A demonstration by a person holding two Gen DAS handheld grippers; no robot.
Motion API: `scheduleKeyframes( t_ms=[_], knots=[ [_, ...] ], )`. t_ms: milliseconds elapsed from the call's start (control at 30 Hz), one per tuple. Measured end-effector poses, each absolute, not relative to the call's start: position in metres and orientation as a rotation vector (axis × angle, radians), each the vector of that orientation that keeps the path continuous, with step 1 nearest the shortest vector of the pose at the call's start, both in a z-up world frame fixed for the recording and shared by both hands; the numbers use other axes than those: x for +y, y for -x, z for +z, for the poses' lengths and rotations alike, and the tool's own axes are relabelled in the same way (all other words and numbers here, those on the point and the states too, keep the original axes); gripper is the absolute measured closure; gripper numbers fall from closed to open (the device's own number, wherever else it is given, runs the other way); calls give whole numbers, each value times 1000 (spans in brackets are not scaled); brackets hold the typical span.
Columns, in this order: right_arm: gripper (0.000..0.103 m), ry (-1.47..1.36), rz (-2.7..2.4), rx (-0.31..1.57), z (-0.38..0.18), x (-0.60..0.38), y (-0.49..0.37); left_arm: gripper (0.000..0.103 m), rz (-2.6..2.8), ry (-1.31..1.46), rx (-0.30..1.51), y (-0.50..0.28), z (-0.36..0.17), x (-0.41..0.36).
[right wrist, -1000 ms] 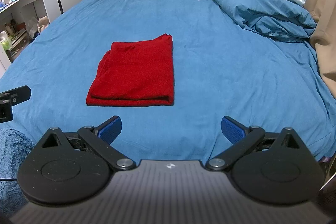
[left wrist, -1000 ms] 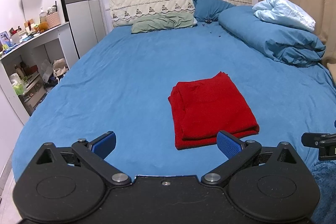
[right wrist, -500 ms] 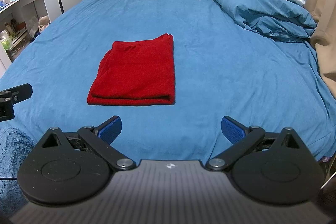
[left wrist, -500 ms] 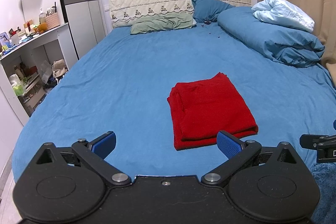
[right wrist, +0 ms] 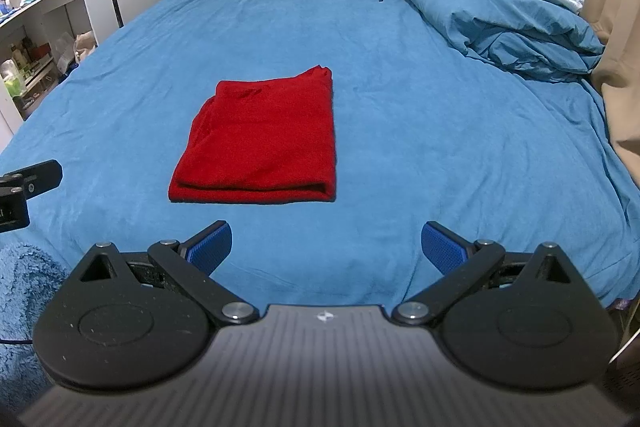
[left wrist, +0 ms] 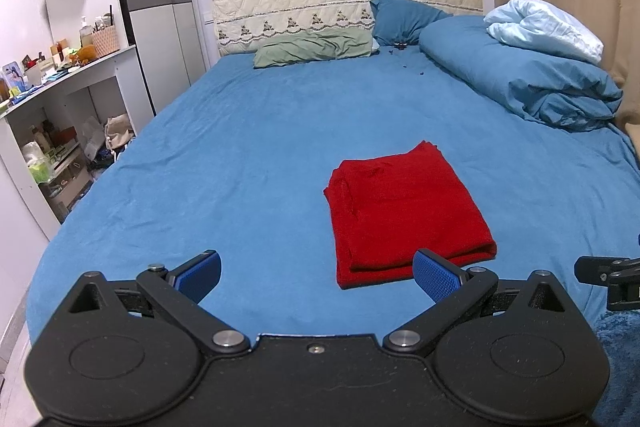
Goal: Fold small clothes
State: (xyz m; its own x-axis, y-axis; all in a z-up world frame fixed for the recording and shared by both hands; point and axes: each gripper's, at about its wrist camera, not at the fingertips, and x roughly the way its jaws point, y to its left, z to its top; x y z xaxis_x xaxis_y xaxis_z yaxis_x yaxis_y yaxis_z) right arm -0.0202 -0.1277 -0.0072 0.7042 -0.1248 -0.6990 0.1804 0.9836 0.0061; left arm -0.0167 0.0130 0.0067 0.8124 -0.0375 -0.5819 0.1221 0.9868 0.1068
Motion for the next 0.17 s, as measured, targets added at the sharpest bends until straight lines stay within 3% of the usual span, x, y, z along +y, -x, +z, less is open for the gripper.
scheduleKeyframes(
  t_ms=[167],
  knots=[
    [0,-75,-170,771,-7,-127,20,0,-85,-149,605,17,6,13]
  ],
)
